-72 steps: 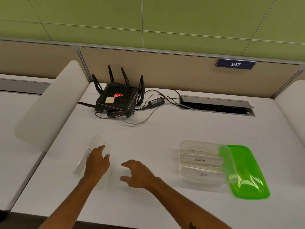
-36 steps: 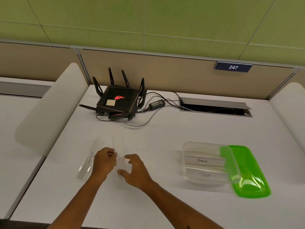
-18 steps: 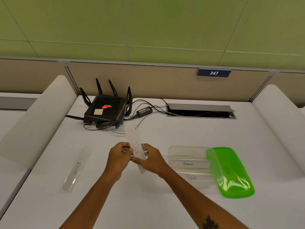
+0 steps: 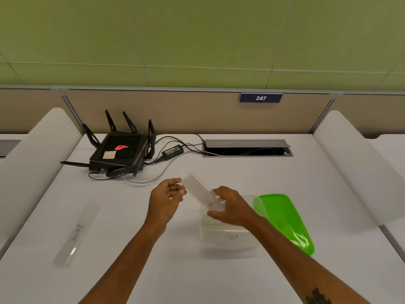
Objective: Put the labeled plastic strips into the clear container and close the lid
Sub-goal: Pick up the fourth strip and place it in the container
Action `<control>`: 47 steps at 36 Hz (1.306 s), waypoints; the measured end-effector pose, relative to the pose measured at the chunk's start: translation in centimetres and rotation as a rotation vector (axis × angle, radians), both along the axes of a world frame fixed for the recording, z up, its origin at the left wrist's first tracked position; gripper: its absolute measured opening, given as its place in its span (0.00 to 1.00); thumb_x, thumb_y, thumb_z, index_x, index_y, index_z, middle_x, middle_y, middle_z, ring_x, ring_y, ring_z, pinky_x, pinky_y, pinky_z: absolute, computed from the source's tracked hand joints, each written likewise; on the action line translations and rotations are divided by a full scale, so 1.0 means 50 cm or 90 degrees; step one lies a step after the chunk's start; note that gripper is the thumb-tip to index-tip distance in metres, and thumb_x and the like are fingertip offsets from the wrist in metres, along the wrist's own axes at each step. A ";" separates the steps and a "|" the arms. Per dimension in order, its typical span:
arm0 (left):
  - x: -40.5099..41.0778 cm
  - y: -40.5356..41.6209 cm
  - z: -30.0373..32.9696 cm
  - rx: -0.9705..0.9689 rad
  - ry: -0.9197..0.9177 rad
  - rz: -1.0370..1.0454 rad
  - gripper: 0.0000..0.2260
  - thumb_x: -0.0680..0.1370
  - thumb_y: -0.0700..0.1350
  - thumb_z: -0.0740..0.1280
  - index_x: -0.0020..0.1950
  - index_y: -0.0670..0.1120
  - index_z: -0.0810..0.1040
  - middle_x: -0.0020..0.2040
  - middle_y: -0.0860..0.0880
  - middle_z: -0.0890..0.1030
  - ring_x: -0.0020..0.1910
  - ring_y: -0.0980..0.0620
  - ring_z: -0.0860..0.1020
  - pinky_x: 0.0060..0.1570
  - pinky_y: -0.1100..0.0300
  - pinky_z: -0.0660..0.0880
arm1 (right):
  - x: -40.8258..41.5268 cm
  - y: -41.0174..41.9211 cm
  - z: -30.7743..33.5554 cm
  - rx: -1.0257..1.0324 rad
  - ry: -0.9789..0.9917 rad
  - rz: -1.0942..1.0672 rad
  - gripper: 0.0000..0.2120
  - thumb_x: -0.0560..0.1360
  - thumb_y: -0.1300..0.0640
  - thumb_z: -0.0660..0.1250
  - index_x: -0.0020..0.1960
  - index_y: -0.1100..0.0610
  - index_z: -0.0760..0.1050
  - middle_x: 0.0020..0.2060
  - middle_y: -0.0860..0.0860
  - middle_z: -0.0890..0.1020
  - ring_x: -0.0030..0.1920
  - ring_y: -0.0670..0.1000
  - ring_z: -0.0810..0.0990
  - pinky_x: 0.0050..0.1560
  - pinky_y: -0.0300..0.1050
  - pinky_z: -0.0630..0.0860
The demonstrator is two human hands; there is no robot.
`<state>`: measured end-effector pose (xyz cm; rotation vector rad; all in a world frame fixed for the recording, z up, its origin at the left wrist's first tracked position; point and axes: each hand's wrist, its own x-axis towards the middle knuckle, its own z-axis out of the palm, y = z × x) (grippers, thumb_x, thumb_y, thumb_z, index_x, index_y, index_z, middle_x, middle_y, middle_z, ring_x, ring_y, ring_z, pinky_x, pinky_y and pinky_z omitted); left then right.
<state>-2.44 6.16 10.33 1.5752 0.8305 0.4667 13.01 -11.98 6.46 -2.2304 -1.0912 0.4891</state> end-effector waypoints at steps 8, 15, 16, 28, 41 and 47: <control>0.034 -0.051 -0.017 0.046 0.007 -0.046 0.13 0.77 0.38 0.71 0.57 0.53 0.82 0.49 0.55 0.86 0.50 0.56 0.84 0.54 0.58 0.82 | 0.057 -0.102 0.002 -0.086 -0.101 0.072 0.31 0.68 0.48 0.77 0.70 0.51 0.76 0.55 0.48 0.78 0.52 0.49 0.78 0.50 0.45 0.78; 0.054 -0.104 -0.038 0.091 0.082 -0.113 0.11 0.78 0.41 0.70 0.58 0.51 0.84 0.50 0.57 0.85 0.48 0.62 0.83 0.52 0.69 0.79 | 0.073 -0.145 -0.020 -0.152 -0.120 0.095 0.30 0.70 0.50 0.75 0.71 0.51 0.75 0.57 0.47 0.76 0.53 0.49 0.78 0.48 0.42 0.76; 0.056 -0.110 -0.042 0.098 0.091 -0.119 0.10 0.78 0.41 0.70 0.58 0.50 0.84 0.50 0.57 0.85 0.48 0.63 0.82 0.48 0.73 0.77 | 0.074 -0.148 -0.023 -0.162 -0.123 0.098 0.30 0.70 0.50 0.75 0.71 0.51 0.75 0.57 0.47 0.76 0.54 0.50 0.79 0.49 0.44 0.77; 0.061 -0.149 -0.083 0.161 0.239 -0.160 0.12 0.79 0.44 0.70 0.61 0.44 0.83 0.57 0.49 0.85 0.51 0.55 0.83 0.49 0.71 0.73 | 0.083 -0.159 -0.065 -0.256 -0.180 0.150 0.25 0.68 0.50 0.73 0.64 0.50 0.77 0.55 0.48 0.76 0.56 0.52 0.79 0.44 0.47 0.78; 0.086 -0.191 -0.093 0.182 0.357 -0.194 0.10 0.79 0.45 0.67 0.47 0.39 0.84 0.45 0.42 0.86 0.42 0.44 0.86 0.44 0.60 0.82 | 0.085 -0.140 -0.100 -0.354 -0.256 0.207 0.29 0.64 0.46 0.77 0.63 0.52 0.78 0.56 0.50 0.79 0.58 0.53 0.78 0.46 0.47 0.75; 0.094 -0.205 -0.093 0.084 0.396 -0.216 0.09 0.80 0.45 0.64 0.58 0.44 0.77 0.36 0.45 0.87 0.27 0.50 0.85 0.35 0.61 0.83 | 0.079 -0.133 -0.108 -0.362 -0.254 0.223 0.28 0.63 0.45 0.79 0.60 0.54 0.79 0.53 0.51 0.80 0.54 0.54 0.80 0.43 0.46 0.71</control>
